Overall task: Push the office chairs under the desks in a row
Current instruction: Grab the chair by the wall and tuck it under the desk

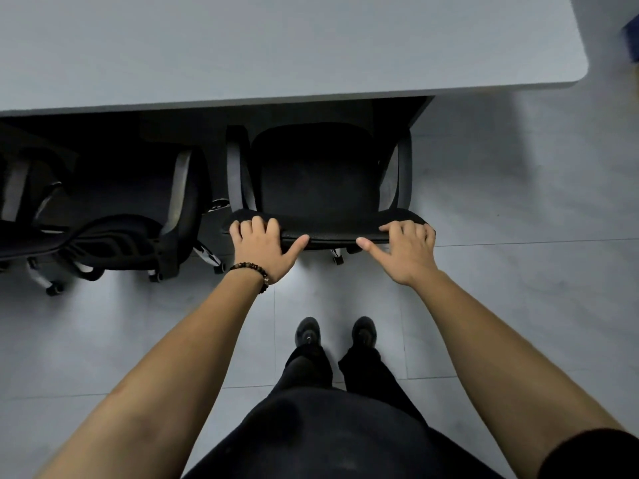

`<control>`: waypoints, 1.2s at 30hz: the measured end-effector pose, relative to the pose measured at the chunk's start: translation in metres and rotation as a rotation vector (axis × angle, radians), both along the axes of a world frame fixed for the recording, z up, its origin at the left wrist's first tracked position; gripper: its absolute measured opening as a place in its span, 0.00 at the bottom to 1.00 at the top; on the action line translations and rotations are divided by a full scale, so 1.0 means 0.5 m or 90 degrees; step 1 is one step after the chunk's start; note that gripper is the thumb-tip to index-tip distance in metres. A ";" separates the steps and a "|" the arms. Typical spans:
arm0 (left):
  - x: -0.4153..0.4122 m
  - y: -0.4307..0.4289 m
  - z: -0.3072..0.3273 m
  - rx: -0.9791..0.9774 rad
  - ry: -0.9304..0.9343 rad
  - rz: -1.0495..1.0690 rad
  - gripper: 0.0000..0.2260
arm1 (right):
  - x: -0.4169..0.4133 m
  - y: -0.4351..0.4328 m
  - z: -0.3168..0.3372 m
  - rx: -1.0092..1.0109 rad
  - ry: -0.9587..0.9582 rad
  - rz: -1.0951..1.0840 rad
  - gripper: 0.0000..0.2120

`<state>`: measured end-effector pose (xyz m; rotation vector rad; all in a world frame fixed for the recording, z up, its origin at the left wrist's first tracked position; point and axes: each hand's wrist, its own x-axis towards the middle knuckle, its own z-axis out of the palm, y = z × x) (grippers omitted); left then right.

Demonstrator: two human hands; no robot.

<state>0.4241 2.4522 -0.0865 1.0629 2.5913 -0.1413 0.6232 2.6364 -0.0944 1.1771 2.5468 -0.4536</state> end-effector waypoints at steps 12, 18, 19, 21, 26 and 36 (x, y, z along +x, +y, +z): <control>0.099 -0.033 -0.009 0.049 -0.049 0.002 0.34 | 0.107 -0.043 -0.002 -0.002 0.026 0.002 0.38; 0.130 -0.035 -0.014 0.048 -0.025 -0.008 0.33 | 0.138 -0.042 -0.008 0.018 0.034 0.002 0.37; 0.131 -0.032 -0.014 0.051 -0.019 -0.003 0.33 | 0.135 -0.036 -0.008 0.018 0.037 0.005 0.38; 0.131 -0.025 -0.014 0.059 -0.013 0.007 0.33 | 0.129 -0.022 -0.008 0.014 0.045 0.011 0.38; 0.122 -0.012 -0.012 0.069 -0.020 0.033 0.35 | 0.111 0.005 -0.006 0.008 0.061 0.023 0.39; 0.123 -0.018 -0.020 0.094 -0.013 0.026 0.33 | 0.112 -0.008 -0.013 0.016 0.074 0.002 0.35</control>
